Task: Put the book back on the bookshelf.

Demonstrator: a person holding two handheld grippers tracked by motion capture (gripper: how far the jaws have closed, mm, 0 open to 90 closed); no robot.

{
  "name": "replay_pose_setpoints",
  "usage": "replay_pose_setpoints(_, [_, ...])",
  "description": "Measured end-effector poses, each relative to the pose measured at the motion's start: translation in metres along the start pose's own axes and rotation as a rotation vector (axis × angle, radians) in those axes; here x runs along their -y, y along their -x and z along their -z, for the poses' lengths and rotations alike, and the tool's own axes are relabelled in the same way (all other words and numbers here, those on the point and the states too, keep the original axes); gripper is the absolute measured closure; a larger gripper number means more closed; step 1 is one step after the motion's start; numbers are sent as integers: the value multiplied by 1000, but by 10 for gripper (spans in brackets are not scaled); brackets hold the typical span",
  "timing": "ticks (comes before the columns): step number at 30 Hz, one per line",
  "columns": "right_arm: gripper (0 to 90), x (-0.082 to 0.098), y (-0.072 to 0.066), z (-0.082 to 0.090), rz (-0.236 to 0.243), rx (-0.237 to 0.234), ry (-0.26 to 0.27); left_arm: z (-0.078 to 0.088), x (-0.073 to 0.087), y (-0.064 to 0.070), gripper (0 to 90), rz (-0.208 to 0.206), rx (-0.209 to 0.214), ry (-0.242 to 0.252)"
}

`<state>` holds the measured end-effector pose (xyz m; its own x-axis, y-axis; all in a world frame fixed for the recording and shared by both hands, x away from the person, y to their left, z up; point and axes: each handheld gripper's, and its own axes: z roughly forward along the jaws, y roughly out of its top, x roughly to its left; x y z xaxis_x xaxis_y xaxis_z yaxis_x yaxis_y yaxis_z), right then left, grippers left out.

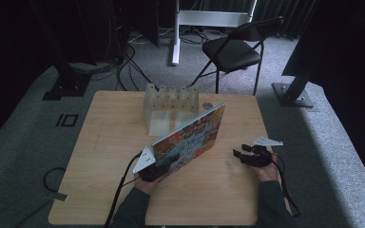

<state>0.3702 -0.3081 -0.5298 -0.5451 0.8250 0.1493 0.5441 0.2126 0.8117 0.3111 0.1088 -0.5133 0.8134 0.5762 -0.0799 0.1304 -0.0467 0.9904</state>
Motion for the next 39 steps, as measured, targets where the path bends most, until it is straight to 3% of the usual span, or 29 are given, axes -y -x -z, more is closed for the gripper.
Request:
replay_pose_setpoints(4, [426, 1, 1, 0, -6, 0, -2, -2, 0, 1, 733, -4, 6, -2])
replay_pose_setpoints(9, [426, 3, 3, 0, -15, 2, -1, -3, 0, 2, 778, -11, -13, -3])
replay_pose_setpoints(23, [426, 7, 6, -1, -23, 8, -14, 1, -4, 2, 797, -32, -9, -16])
replay_pose_setpoints(39, [408, 9, 6, -3, -7, 34, -38, 30, -10, -5, 811, -36, -25, -35])
